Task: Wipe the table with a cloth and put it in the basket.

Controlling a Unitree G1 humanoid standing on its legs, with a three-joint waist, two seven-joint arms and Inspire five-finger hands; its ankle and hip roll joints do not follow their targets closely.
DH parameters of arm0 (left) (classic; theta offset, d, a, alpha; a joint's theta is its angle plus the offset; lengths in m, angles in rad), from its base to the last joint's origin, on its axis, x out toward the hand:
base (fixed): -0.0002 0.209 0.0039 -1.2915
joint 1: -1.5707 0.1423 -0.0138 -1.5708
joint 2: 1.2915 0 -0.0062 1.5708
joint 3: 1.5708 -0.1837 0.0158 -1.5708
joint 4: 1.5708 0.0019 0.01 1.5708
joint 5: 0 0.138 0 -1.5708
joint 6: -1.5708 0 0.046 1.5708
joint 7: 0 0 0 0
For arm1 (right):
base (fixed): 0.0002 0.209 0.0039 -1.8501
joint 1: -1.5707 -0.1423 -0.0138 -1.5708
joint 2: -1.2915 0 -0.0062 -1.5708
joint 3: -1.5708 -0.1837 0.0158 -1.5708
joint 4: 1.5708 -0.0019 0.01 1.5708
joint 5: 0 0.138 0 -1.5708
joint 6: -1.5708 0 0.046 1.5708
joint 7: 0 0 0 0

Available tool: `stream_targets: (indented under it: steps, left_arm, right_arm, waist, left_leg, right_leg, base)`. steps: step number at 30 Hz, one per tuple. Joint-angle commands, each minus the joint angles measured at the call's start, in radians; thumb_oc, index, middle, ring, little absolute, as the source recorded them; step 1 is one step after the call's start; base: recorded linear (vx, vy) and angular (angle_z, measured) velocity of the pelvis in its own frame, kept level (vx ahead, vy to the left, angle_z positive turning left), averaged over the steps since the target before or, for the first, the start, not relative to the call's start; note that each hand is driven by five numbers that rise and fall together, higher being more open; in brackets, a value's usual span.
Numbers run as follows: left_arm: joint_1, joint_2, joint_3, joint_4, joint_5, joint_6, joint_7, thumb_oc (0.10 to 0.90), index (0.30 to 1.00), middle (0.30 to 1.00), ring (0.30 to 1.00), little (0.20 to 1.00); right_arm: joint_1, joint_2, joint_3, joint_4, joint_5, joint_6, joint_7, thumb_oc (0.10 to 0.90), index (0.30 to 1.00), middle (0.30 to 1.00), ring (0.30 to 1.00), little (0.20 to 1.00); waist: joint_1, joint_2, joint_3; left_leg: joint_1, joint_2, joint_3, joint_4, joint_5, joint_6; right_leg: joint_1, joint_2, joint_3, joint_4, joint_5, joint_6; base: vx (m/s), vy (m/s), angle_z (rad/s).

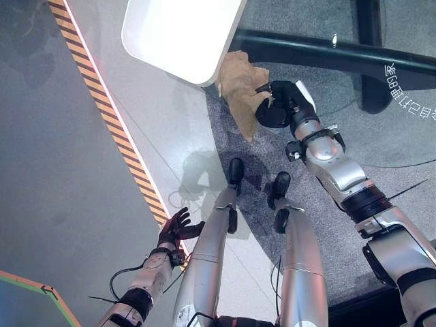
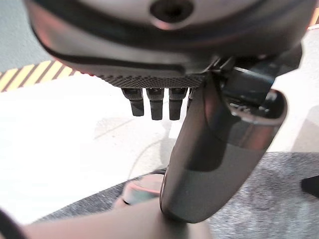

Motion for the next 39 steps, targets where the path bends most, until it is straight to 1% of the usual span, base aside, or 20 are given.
stream_targets:
  steps: [1,6,9,12,15,18,21,22,24,28,29,32,34,38,39]
  left_arm:
    - [0.14,-0.014,0.008,-0.078,-0.115,-0.041,-0.067,0.8,0.9,0.9,0.9,0.9]
    - [0.173,-0.008,0.052,-0.125,-0.207,-0.033,-0.108,0.8,0.9,0.9,0.9,0.9]
    - [0.201,-0.001,0.083,-0.169,-0.217,-0.066,-0.097,0.8,0.9,0.9,0.9,0.9]
    - [0.224,0.007,0.121,-0.216,-0.216,-0.103,-0.059,0.8,0.9,0.9,0.9,0.9]
    - [0.254,0.015,0.18,-0.288,-0.211,-0.145,-0.011,0.8,0.9,0.9,0.9,0.9]
    - [0.275,0.018,0.213,-0.324,-0.21,-0.148,-0.022,0.8,0.9,0.9,0.9,0.9]
    - [0.296,0.025,0.24,-0.39,-0.23,-0.118,-0.073,0.8,0.9,0.9,0.9,0.9]
    - [0.296,0.026,0.244,-0.426,-0.247,-0.099,-0.097,0.8,0.9,0.9,0.9,0.9]
    - [0.305,0.035,0.24,-0.483,-0.299,-0.055,-0.145,0.8,0.9,0.9,0.9,0.9]
    - [0.31,0.049,0.213,-0.591,-0.414,0.061,-0.236,0.8,0.9,0.9,0.9,0.9]
    - [0.309,0.052,0.2,-0.629,-0.457,0.103,-0.255,0.8,0.9,0.9,0.9,0.9]
    - [0.301,0.06,0.158,-0.702,-0.558,0.172,-0.306,0.8,0.9,0.9,0.9,0.9]
    - [0.291,0.059,0.134,-0.719,-0.615,0.195,-0.339,0.8,0.9,0.9,0.9,0.9]
    - [0.275,0.043,0.091,-0.731,-0.7,0.238,-0.388,0.8,0.9,0.9,0.9,0.9]
    - [0.274,0.043,0.09,-0.731,-0.702,0.239,-0.389,0.8,0.9,0.9,0.9,0.9]
  right_arm:
    - [-0.021,-0.051,-0.112,-0.157,0.041,-0.15,-0.03,0.1,0.3,0.3,0.3,0.2]
    - [0.052,-0.047,-0.162,-0.22,0.056,-0.164,-0.033,0.1,0.3,0.3,0.3,0.2]
    - [0.132,-0.031,-0.203,-0.269,0.062,-0.19,-0.028,0.1,0.3,0.3,0.3,0.2]
    - [0.189,-0.018,-0.237,-0.313,0.061,-0.199,-0.03,0.1,0.3,0.3,0.3,0.2]
    - [0.269,0.004,-0.283,-0.359,0.057,-0.226,-0.019,0.1,0.3,0.3,0.3,0.2]
    - [0.305,0.014,-0.306,-0.377,0.058,-0.242,-0.011,0.1,0.3,0.3,0.3,0.2]
    - [0.356,0.037,-0.334,-0.425,0.056,-0.257,0.005,0.1,0.3,0.3,0.3,0.2]
    - [0.363,0.039,-0.341,-0.447,0.057,-0.258,0.011,0.1,0.3,0.3,0.3,0.2]
    - [0.39,0.046,-0.353,-0.478,0.055,-0.263,0.028,0.1,0.3,0.3,0.3,0.2]
    - [0.427,0.046,-0.366,-0.527,0.078,-0.28,0.045,0.1,0.3,0.3,0.3,0.2]
    - [0.439,0.045,-0.371,-0.543,0.098,-0.285,0.055,0.1,0.3,0.3,0.3,0.2]
    - [0.467,0.048,-0.375,-0.588,0.141,-0.304,0.094,0.1,0.3,0.3,0.3,0.2]
    - [0.477,0.051,-0.367,-0.62,0.157,-0.309,0.124,0.1,0.3,0.3,0.3,0.2]
    - [0.491,0.052,-0.334,-0.695,0.107,-0.305,0.175,0.1,0.3,0.3,0.3,0.2]
    - [0.491,0.051,-0.333,-0.696,0.106,-0.305,0.177,0.1,0.3,0.3,0.3,0.2]
  waist:
    - [-0.01,0.034,-0.023]
    - [-0.02,0.025,-0.023]
    - [-0.026,0.016,-0.023]
    - [-0.028,0.008,-0.023]
    - [-0.027,-0.006,-0.023]
    - [-0.023,-0.014,-0.023]
    - [-0.023,-0.027,-0.023]
    - [-0.026,-0.033,-0.023]
    - [-0.029,-0.038,-0.023]
    - [-0.035,-0.046,-0.023]
    - [-0.039,-0.05,-0.023]
    - [-0.051,-0.059,-0.023]
    - [-0.058,-0.065,-0.023]
    - [-0.073,-0.08,-0.023]
    - [-0.074,-0.08,-0.023]
  left_leg:
    - [0.064,0.009,0.048,0.145,-0.186,0.044]
    - [0.103,0.007,0.05,0.131,-0.189,0.045]
    - [0.141,0.008,0.055,0.118,-0.19,0.046]
    - [0.174,0.008,0.057,0.109,-0.191,0.046]
    - [0.22,0.004,0.053,0.105,-0.199,0.047]
    - [0.25,0.001,0.048,0.102,-0.202,0.047]
    - [0.292,-0.001,0.041,0.096,-0.204,0.048]
    - [0.287,-0.001,0.049,0.085,-0.174,0.055]
    - [0.316,0.0,0.047,0.081,-0.177,0.057]
    - [0.358,0.006,0.053,0.077,-0.183,0.06]
    - [0.369,0.008,0.055,0.077,-0.185,0.061]
    - [0.385,0.011,0.06,0.081,-0.19,0.065]
    - [0.388,0.013,0.063,0.084,-0.193,0.067]
    - [0.381,0.019,0.075,0.091,-0.195,0.069]
    - [0.381,0.02,0.075,0.091,-0.195,0.069]
  right_leg:
    - [0.02,0.04,0.009,-0.123,0.118,0.05]
    - [0.06,0.046,0.01,-0.138,0.117,0.05]
    - [0.1,0.049,0.011,-0.15,0.114,0.049]
    - [0.137,0.05,0.007,-0.159,0.111,0.049]
    - [0.192,0.048,-0.001,-0.169,0.104,0.049]
    - [0.23,0.049,-0.004,-0.176,0.101,0.048]
    - [0.281,0.051,-0.008,-0.184,0.096,0.047]
    - [0.284,0.048,-0.018,-0.2,0.122,0.038]
    - [0.314,0.05,-0.017,-0.202,0.117,0.037]
    - [0.36,0.049,-0.017,-0.203,0.109,0.039]
    - [0.373,0.05,-0.016,-0.204,0.107,0.039]
    - [0.395,0.053,-0.01,-0.211,0.108,0.039]
    - [0.399,0.057,-0.004,-0.213,0.109,0.039]
    - [0.396,0.067,0.01,-0.218,0.117,0.038]
    - [0.396,0.067,0.011,-0.218,0.117,0.038]
  base:
    - [0.0,0.006,-0.04]
    - [-0.01,-0.005,-0.04]
    - [-0.02,-0.031,-0.07]
    - [-0.02,-0.044,-0.07]
    - [-0.01,-0.073,-0.03]
    - [-0.01,-0.072,0.0]
    - [-0.03,-0.071,0.02]
    - [-0.08,-0.058,0.05]
    - [-0.03,-0.041,0.01]
    - [0.0,-0.009,0.0]
    - [0.0,0.0,0.0]
    - [0.0,0.0,0.0]
    - [0.0,-0.009,-0.03]
    - [-0.01,-0.014,-0.12]
    - [-0.01,-0.013,-0.04]
